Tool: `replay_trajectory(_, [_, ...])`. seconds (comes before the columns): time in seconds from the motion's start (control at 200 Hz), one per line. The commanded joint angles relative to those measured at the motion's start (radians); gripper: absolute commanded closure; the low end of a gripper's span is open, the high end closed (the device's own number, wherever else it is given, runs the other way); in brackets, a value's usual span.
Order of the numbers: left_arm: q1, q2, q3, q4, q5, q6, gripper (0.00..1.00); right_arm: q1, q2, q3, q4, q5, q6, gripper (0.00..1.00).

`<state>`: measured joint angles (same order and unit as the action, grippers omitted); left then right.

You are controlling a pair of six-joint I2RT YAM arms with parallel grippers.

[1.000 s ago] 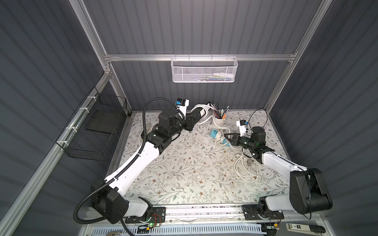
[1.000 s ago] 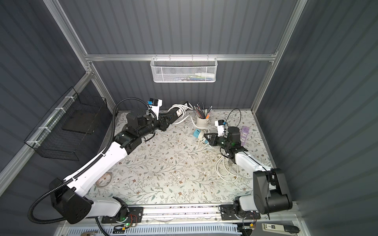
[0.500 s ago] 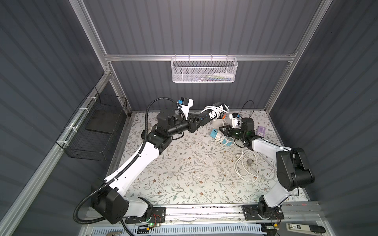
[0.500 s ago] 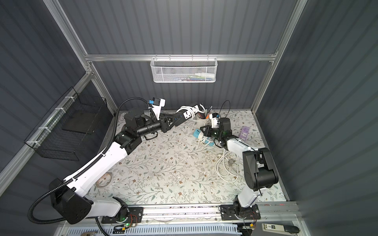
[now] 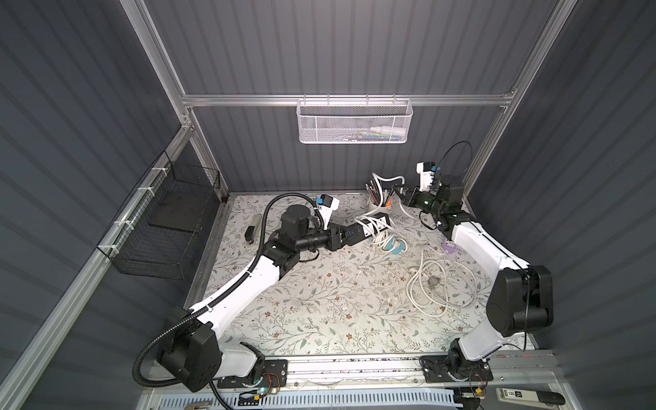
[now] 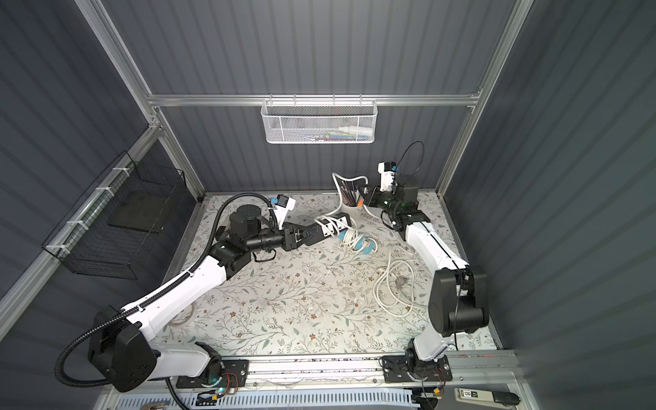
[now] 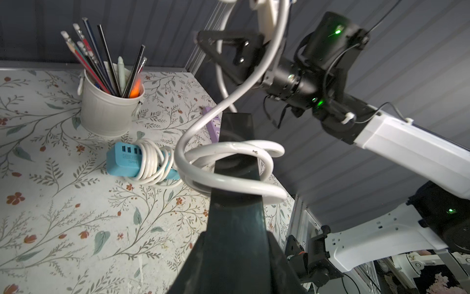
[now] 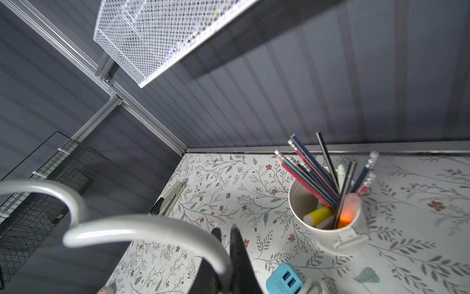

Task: Unwrap the cord wrapped around the power strip
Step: Unwrap the power cord from the power strip.

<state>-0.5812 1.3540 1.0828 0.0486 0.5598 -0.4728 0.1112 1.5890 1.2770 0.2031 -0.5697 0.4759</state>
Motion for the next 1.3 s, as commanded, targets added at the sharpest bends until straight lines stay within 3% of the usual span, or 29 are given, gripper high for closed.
replay_trajectory(0.0, [-0.001, -0.032, 0.008, -0.025, -0.065, 0.062, 1.0, -0.034, -0.096, -0.005, -0.011, -0.036, 0.022, 1.0])
replay_trajectory(0.19, [0.0, 0.026, 0.074, -0.166, -0.221, 0.145, 1.0, -0.112, -0.243, -0.061, -0.063, -0.067, 0.05, 1.0])
replay_trajectory(0.305, [0.001, 0.044, 0.11, -0.228, -0.372, 0.178, 1.0, -0.147, -0.311, -0.095, -0.114, -0.076, 0.05, 1.0])
replay_trajectory(0.76, [0.028, -0.102, 0.168, -0.155, -0.777, 0.311, 1.0, -0.176, -0.364, -0.353, -0.205, -0.044, 0.078, 1.0])
replay_trajectory(1.061, [0.062, -0.099, 0.229, -0.122, -0.815, 0.324, 1.0, -0.163, -0.293, -0.465, -0.206, 0.021, 0.088, 1.0])
replay_trajectory(1.296, [0.081, -0.085, 0.236, -0.051, -0.747, 0.327, 1.0, -0.152, -0.201, -0.549, -0.119, 0.051, 0.128, 1.0])
